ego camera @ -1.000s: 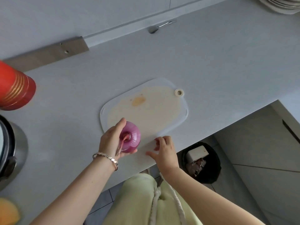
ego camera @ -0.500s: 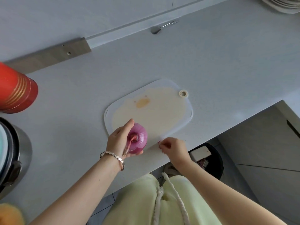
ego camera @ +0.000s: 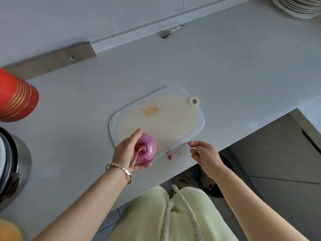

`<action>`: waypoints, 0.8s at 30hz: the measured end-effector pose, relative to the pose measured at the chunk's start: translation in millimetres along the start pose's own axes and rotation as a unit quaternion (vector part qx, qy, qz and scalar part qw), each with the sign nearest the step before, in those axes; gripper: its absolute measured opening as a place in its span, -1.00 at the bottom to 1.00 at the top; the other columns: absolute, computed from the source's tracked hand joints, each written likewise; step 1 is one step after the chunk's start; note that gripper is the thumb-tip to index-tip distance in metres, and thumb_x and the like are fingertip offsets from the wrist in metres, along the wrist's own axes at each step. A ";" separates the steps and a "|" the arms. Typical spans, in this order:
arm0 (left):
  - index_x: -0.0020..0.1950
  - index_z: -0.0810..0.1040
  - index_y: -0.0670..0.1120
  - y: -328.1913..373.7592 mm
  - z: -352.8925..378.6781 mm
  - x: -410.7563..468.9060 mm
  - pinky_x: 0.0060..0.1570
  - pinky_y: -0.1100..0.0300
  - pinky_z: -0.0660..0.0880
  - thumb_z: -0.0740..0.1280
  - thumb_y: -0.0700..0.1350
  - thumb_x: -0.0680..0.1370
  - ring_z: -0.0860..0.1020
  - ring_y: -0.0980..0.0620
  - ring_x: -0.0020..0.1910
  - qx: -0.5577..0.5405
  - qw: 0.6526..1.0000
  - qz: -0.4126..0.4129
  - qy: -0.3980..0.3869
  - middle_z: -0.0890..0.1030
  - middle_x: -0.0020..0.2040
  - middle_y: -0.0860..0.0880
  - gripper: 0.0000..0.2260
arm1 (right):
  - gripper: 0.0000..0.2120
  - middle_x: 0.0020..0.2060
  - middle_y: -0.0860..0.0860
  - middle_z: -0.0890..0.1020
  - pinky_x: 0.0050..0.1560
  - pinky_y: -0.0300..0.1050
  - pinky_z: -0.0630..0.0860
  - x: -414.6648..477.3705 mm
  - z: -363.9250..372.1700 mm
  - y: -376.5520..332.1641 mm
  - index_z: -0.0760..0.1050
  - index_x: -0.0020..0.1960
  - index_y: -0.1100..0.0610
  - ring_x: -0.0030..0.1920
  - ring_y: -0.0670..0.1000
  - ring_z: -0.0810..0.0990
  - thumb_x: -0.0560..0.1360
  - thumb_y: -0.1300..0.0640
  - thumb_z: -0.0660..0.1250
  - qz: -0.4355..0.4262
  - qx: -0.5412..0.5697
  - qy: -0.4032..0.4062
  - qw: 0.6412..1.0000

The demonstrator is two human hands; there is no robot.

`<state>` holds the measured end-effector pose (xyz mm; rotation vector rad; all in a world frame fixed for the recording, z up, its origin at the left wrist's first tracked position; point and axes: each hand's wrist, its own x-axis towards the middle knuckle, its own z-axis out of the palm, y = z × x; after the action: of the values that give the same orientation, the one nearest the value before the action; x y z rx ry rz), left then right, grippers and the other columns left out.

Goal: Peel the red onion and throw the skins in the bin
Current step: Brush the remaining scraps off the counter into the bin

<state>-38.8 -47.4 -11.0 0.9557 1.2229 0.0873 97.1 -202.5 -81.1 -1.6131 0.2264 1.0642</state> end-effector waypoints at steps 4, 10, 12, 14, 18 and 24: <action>-0.45 0.63 -0.04 -5.1 -6.5 2.1 -0.34 0.01 0.58 0.31 0.07 0.51 0.52 -0.07 -0.31 -0.011 1.000 -0.014 0.011 0.58 -0.39 -0.07 -0.62 | -0.78 -0.41 0.00 0.46 -0.43 -0.31 0.29 -1.0 9.1 12.2 0.48 -0.19 0.13 -0.42 -0.07 0.35 0.51 0.31 0.11 -0.089 -0.254 0.038 0.962; -0.57 0.59 -0.01 -13.1 -8.8 1.1 -0.31 0.02 0.59 0.30 0.07 0.52 0.50 -0.07 -0.36 -0.021 1.000 -0.007 0.017 0.53 -0.48 -0.04 -0.55 | -0.79 -0.31 -0.07 0.43 -0.37 -0.31 0.31 -0.3 28.5 37.3 0.54 -0.05 0.04 -0.36 -0.16 0.38 0.37 0.00 0.45 -0.185 -0.426 -0.003 0.886; -0.48 0.62 -0.04 -14.8 -9.4 0.4 -0.33 0.00 0.59 0.32 0.07 0.51 0.52 -0.08 -0.33 -0.027 0.999 -0.008 0.024 0.58 -0.43 -0.03 -0.61 | -0.83 -0.23 -0.06 0.43 -0.30 -0.23 0.35 2.1 36.5 42.7 0.56 -0.09 0.04 -0.27 -0.09 0.42 0.36 0.03 0.45 -0.172 -0.427 0.014 0.888; -0.37 0.62 -0.06 -16.0 -11.0 1.3 -0.31 -0.02 0.60 0.36 0.08 0.48 0.57 -0.11 -0.28 -0.039 0.998 -0.020 0.033 0.64 -0.28 -0.08 -0.70 | -0.87 -0.17 -0.05 0.43 -0.25 -0.17 0.37 4.3 41.4 47.4 0.56 -0.09 0.04 -0.20 -0.06 0.44 0.39 0.04 0.42 -0.167 -0.440 0.021 0.882; -0.40 0.65 -0.04 -19.2 -13.8 1.6 -0.31 -0.02 0.61 0.36 0.08 0.48 0.59 -0.09 -0.30 -0.040 0.998 -0.025 0.034 0.65 -0.30 -0.07 -0.69 | -0.87 -0.08 -0.02 0.44 -0.25 -0.17 0.33 5.3 45.4 52.5 0.56 -0.04 0.10 -0.14 0.02 0.48 0.49 0.07 0.31 -0.160 -0.480 0.023 0.862; -0.35 0.62 -0.08 -20.4 -14.2 1.1 -0.32 -0.03 0.61 0.36 0.06 0.48 0.58 -0.10 -0.32 -0.047 0.998 -0.023 0.045 0.64 -0.29 -0.09 -0.71 | -0.86 -0.24 0.00 0.56 -0.36 -0.23 0.36 8.7 27.1 35.8 0.44 -0.01 0.15 -0.34 -0.06 0.46 0.54 0.27 0.13 -0.125 -0.345 0.037 0.930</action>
<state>-58.5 -51.4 -25.5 0.8488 1.3119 0.1525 65.2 -188.4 -110.7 -2.2379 -0.3425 0.9312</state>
